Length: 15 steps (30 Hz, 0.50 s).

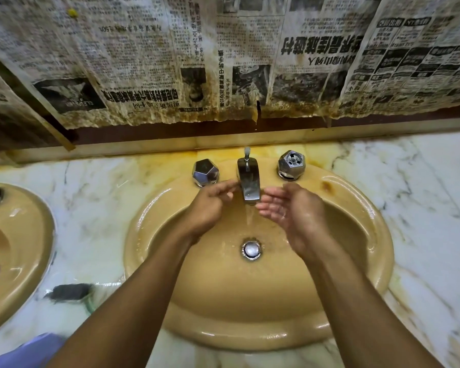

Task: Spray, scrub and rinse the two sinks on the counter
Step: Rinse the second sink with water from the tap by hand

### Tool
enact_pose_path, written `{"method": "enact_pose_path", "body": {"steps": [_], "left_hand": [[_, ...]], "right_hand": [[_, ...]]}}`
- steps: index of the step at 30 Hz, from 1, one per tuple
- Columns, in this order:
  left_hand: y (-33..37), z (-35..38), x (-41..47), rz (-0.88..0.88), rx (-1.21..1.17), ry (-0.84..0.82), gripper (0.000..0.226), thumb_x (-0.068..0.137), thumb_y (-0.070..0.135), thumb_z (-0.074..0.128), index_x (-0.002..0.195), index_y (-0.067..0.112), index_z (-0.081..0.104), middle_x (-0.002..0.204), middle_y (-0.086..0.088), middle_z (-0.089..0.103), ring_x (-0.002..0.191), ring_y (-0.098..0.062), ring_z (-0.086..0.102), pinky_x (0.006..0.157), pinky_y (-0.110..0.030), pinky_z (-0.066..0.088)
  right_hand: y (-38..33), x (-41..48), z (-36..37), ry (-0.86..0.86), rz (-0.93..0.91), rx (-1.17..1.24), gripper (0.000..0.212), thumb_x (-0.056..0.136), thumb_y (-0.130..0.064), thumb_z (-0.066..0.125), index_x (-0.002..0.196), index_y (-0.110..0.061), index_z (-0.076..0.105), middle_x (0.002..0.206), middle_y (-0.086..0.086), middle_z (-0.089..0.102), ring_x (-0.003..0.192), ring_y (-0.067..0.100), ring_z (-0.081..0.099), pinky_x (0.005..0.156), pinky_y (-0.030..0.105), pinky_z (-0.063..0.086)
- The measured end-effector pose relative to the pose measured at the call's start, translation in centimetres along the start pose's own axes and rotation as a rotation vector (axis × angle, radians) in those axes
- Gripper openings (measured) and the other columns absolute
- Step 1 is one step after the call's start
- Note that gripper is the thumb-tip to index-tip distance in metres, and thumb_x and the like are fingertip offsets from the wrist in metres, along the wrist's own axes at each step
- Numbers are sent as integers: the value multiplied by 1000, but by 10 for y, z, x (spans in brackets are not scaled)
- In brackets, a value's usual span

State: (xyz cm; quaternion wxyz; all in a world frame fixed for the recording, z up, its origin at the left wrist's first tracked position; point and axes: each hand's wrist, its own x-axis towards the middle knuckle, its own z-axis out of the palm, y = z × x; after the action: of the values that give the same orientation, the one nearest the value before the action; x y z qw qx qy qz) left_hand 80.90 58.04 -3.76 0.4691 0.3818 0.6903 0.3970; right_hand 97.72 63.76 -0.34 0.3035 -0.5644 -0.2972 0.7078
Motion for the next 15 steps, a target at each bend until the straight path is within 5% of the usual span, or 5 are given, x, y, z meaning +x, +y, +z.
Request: {"method": "enact_pose_path", "body": {"steps": [3,6,10,13,15], "left_hand": [[3,21,-5,-29,-308,-12,43,110,34,42,151,27,52,154,6,54,146,-11,42,124,-42,28],[16,36,-3,23,-14,36,49,109,52,35,152,33,48,155,6,51,146,-17,42,121,-47,33],[28,23,1,142,362,222,48,113,37,33,150,15,53,167,1,31,155,-18,24,125,-37,23],[26,14,10,224,500,49,51,113,36,33,161,19,35,168,3,29,157,-12,20,128,-36,15],[25,13,16,232,679,-58,55,113,41,27,164,22,22,172,8,12,158,-6,4,130,-41,4]], "right_hand": [[-21,-22,7,-20,-479,-577,27,105,-23,53,107,-18,80,108,-8,76,94,4,66,86,15,46],[-18,-26,5,-52,-595,-637,27,107,-29,51,111,-28,78,109,-19,71,101,-6,63,90,13,44],[15,5,1,33,-95,-87,32,109,-23,48,93,-10,72,98,14,76,103,33,72,95,41,56],[30,16,4,-84,402,359,44,111,-30,40,99,6,63,97,29,72,98,41,68,82,50,60],[34,19,4,-54,473,483,42,110,-27,40,98,5,64,83,25,74,90,37,68,70,47,63]]}}
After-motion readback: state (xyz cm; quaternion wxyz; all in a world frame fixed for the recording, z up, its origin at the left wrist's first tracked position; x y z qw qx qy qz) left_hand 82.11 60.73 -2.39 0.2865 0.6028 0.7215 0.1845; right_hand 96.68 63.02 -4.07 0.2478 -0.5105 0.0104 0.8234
